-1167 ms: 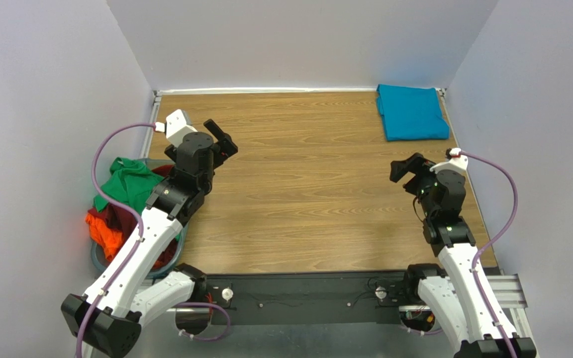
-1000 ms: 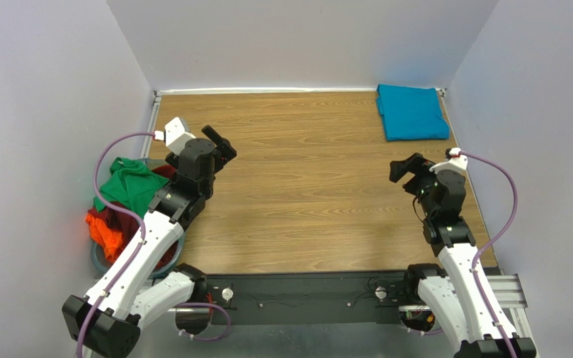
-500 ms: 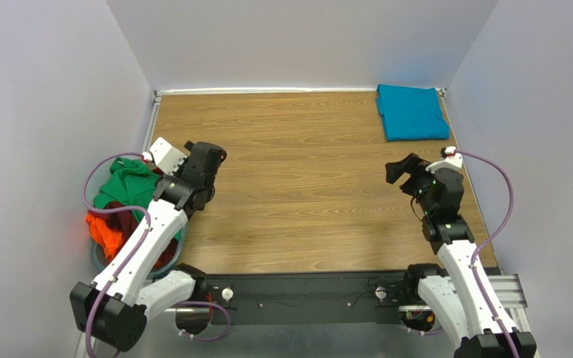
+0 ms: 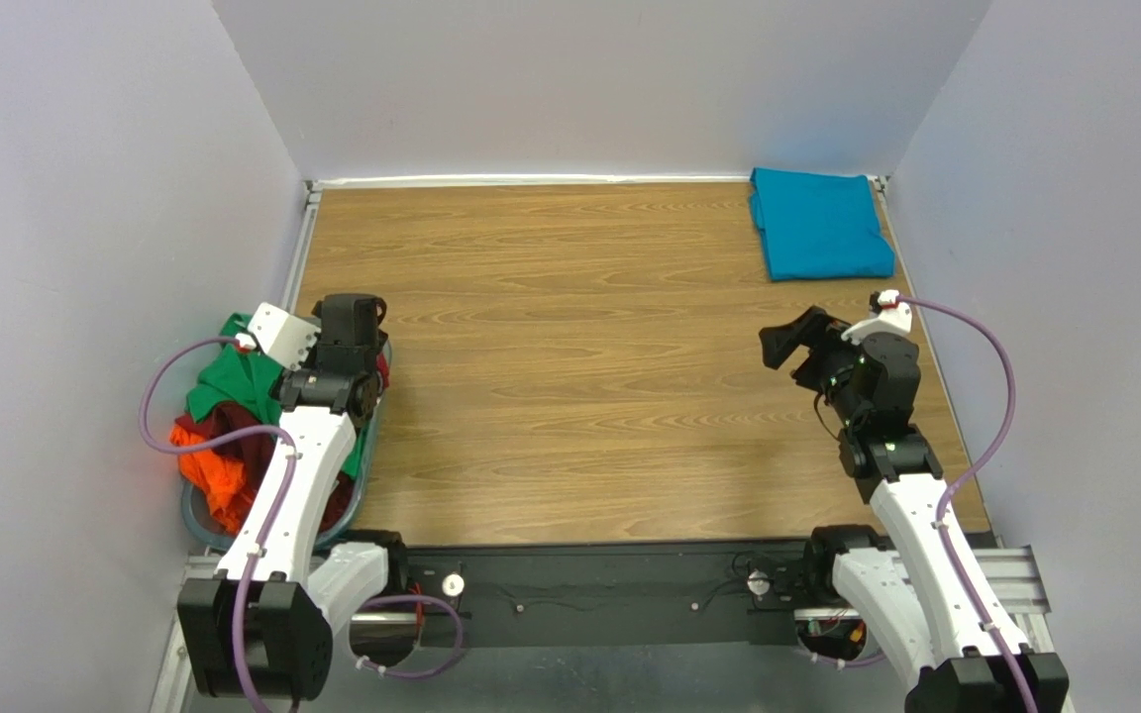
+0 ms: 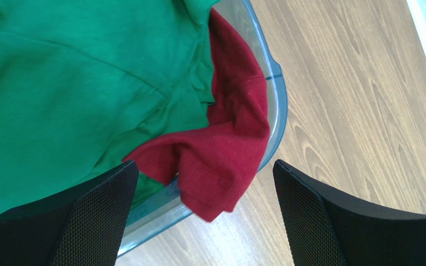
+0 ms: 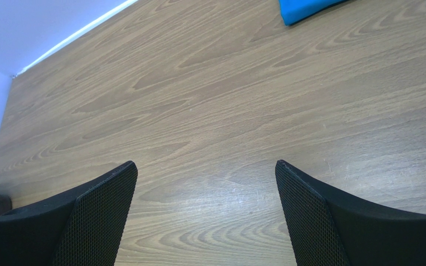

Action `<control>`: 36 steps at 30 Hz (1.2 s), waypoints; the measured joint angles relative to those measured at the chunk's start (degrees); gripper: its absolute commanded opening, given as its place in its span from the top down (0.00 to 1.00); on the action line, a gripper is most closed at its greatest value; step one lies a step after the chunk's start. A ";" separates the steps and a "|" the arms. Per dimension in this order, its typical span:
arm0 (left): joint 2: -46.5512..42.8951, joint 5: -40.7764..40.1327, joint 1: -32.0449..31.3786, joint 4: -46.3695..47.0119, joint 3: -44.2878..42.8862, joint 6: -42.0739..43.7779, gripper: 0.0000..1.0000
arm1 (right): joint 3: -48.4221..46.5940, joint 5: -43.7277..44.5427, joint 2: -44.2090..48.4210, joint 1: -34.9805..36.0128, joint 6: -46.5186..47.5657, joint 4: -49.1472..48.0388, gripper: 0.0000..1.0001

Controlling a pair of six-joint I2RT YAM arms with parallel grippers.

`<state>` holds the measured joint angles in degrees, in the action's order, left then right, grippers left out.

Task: Fold and stack the t-shirts
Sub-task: Grab the tshirt from the pile

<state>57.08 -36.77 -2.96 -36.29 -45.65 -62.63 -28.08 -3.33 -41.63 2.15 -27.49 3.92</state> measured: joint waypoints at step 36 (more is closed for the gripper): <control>12.44 11.43 7.39 13.70 3.04 6.25 1.00 | 0.00 -0.83 -0.76 0.00 0.04 0.00 0.00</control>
<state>69.52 -25.34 4.43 -22.59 -42.61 -56.38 -28.08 -4.16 -42.39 2.15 -27.44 3.92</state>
